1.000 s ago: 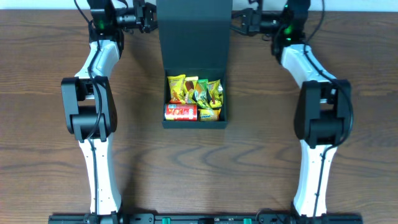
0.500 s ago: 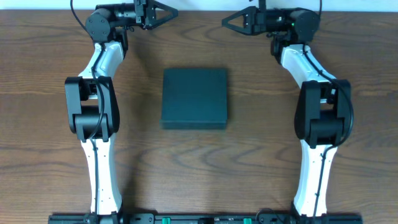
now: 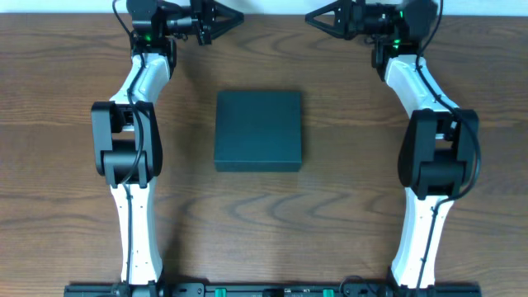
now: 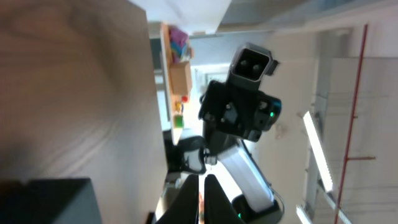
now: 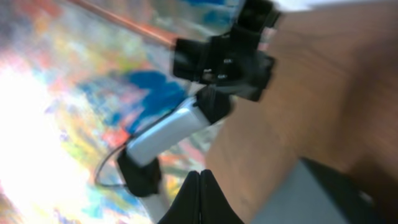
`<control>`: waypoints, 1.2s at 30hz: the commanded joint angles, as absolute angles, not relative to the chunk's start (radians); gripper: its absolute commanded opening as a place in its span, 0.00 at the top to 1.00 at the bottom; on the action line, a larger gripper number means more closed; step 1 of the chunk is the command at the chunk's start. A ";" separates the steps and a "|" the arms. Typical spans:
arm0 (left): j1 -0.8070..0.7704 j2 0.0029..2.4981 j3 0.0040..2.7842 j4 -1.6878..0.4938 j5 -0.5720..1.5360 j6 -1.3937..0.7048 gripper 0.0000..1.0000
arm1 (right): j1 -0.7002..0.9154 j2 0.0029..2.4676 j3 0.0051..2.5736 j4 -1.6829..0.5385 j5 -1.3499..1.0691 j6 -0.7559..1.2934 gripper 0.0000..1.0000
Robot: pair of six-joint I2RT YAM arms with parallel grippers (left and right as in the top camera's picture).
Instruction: Pack container
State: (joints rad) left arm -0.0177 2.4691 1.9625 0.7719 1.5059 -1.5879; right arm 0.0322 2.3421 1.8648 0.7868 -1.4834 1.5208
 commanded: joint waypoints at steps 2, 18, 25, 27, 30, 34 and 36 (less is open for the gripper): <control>-0.010 2.474 1.982 0.596 1.379 -1.232 0.94 | 0.035 2.326 1.876 0.392 -1.248 1.013 0.98; -0.042 2.148 2.025 0.584 1.408 -1.064 0.94 | -0.075 2.010 1.924 0.239 -1.149 0.816 0.98; -0.139 1.871 2.025 0.584 1.437 -0.956 0.94 | -0.072 1.775 1.924 0.111 -1.149 0.737 0.98; -0.140 1.822 2.025 0.583 1.458 -0.941 0.94 | -0.076 1.730 1.924 -0.023 -1.138 0.655 0.98; -0.127 1.758 2.024 0.541 1.502 -0.923 0.94 | -0.078 1.632 1.924 -0.346 -0.997 0.442 0.98; -0.103 1.654 1.996 0.213 1.490 -0.676 0.94 | -0.042 1.475 1.922 -0.629 -0.640 0.265 0.98; -0.089 1.596 1.969 -0.109 1.382 -0.453 0.94 | -0.013 1.408 1.921 -0.689 -0.526 0.203 0.98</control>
State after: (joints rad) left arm -0.1062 1.6531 2.0026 0.0513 1.4513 -0.7574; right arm -0.0551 1.5257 1.9137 -0.6594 -0.7841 0.3824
